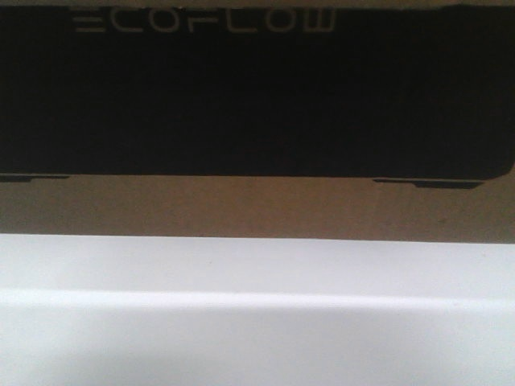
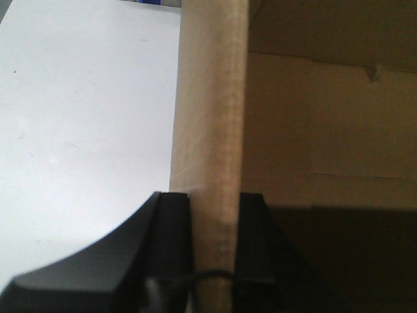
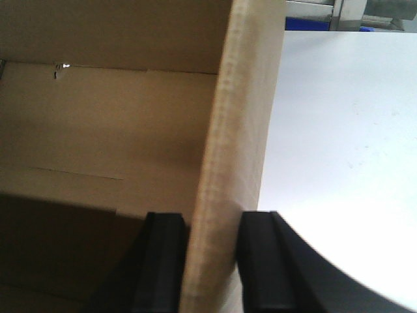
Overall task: Grab box from left shelf to table start
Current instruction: 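Move the held box over the white table with both grippers, then lower the box onto the table with both grippers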
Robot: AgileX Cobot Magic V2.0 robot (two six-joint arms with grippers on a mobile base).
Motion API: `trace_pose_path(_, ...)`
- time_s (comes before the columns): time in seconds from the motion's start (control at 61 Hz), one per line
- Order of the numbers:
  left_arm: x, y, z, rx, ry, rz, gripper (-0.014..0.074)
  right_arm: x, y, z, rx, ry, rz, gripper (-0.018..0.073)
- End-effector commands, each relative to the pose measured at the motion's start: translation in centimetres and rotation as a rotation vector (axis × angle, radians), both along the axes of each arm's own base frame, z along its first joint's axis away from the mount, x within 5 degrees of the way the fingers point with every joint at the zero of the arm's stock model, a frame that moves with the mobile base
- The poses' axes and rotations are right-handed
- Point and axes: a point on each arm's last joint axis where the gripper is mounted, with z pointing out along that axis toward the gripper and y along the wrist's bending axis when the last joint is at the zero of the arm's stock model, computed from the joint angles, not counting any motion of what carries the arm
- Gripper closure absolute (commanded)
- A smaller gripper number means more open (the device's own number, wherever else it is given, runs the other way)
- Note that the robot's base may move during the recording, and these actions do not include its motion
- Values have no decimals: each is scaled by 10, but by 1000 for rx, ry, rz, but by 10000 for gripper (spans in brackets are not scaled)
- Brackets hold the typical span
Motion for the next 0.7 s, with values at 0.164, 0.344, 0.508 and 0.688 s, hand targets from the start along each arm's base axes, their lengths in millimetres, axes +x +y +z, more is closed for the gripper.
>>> trace_pose_path(0.164,0,1,25,-63,-188,-17,683,5,-3,11,-11,-73,-37,541)
trace_pose_path(0.344,27,-17,21,-30,-167,-30,683,38,-5,4,68,2,-79,541)
trace_pose_path(0.508,69,-43,15,52,-98,-18,683,84,-7,-3,74,52,-95,541)
trace_pose_path(0.688,124,-71,9,88,-19,13,683,133,-10,-14,71,82,-109,541)
